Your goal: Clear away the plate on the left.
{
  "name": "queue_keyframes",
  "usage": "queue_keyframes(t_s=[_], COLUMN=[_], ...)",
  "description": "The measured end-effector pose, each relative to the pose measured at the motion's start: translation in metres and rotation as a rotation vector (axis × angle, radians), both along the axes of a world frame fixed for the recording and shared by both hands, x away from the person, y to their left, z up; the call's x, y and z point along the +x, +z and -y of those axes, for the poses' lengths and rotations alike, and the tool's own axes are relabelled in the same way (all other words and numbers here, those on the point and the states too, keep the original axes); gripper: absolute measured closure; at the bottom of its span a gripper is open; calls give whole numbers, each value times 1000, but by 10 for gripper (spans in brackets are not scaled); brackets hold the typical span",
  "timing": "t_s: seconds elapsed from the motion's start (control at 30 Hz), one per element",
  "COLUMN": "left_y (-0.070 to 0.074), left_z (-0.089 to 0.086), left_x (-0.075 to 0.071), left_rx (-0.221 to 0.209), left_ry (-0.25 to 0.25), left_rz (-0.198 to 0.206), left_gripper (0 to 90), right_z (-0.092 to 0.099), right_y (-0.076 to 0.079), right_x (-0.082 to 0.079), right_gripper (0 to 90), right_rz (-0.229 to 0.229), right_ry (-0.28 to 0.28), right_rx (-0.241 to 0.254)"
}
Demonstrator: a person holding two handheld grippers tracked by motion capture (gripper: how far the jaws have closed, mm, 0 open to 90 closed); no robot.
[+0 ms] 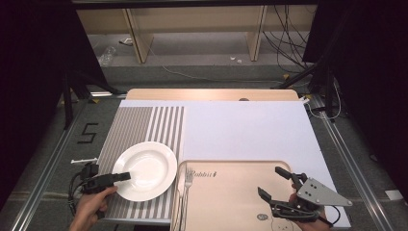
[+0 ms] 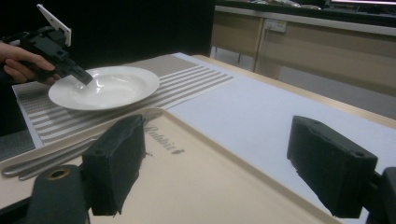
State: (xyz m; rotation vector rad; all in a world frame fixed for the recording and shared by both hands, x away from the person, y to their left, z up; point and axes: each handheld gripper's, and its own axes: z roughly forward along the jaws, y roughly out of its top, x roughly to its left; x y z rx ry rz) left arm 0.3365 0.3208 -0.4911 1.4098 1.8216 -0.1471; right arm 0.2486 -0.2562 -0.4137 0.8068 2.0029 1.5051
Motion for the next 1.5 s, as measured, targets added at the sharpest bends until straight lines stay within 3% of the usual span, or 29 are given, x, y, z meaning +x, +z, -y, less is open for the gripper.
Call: queue_keyframes(t_s=[0.27, 0.4, 0.53, 0.67, 0.77, 0.8, 0.93, 1.03, 1.3, 1.5], left_y=[-4, -8, -10, -12, -12, -11, -5, -5, -10, -7], left_z=[-4, -5, -6, -7, -9, -9, -5, -5, -6, -8], left_x=[-1, -1, -1, -2, -4, -5, -5, -5, -6, -6], left_rx=[-19, -69, -62, -114, -187, -187, -165, -174, -246, -281], left_ry=[17, 44, 52, 64, 85, 81, 84, 87, 103, 112], left_rz=[-6, -12, -15, -20, -4, 5, 35, 41, 22, 45], left_gripper=[610, 651, 719, 743, 783, 792, 804, 813, 806, 805], right_z=[0, 0, 0, -1, 0, 0, 0, -1, 0, 0], right_y=[0, 0, 0, 0, 0, 0, -1, -1, -1, -1], right_x=[0, 0, 0, 0, 0, 0, 0, 1, 1, 1], right_gripper=[200, 200, 201, 203, 205, 205, 205, 205, 206, 206], right_rz=[-1, -3, -2, -6, -6, -3, -2, -4, -6, -2], right_ry=[-1, 0, 0, -2, 0, -1, 0, 0, 1, 1], right_rx=[-1, -5, -6, -6, -6, -8, -6, -4, -1, -1])
